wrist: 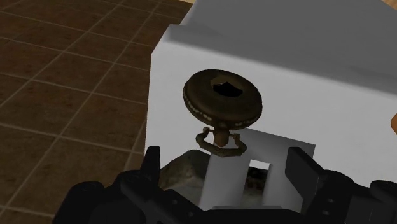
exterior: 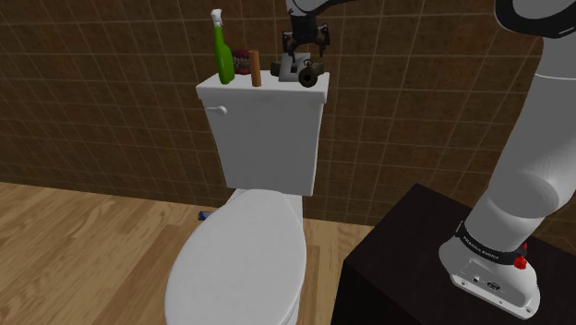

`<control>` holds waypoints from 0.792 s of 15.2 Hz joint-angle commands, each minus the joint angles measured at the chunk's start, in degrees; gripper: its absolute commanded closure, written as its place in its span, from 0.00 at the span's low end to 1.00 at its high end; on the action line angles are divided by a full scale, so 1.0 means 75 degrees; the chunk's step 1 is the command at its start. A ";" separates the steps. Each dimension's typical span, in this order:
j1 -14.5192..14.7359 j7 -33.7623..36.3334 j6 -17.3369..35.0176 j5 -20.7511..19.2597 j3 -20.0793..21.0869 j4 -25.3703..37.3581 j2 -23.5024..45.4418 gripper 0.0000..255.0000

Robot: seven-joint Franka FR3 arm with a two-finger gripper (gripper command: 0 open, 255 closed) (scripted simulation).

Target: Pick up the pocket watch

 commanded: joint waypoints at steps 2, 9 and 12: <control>-0.0006 0.0041 0.0094 -0.0005 -0.0002 -0.0110 -0.0013 0.00; -0.0003 0.0044 0.0090 -0.0006 -0.0001 -0.0105 -0.0011 1.00; -0.0006 0.0041 0.0094 -0.0006 -0.0002 -0.0109 -0.0013 1.00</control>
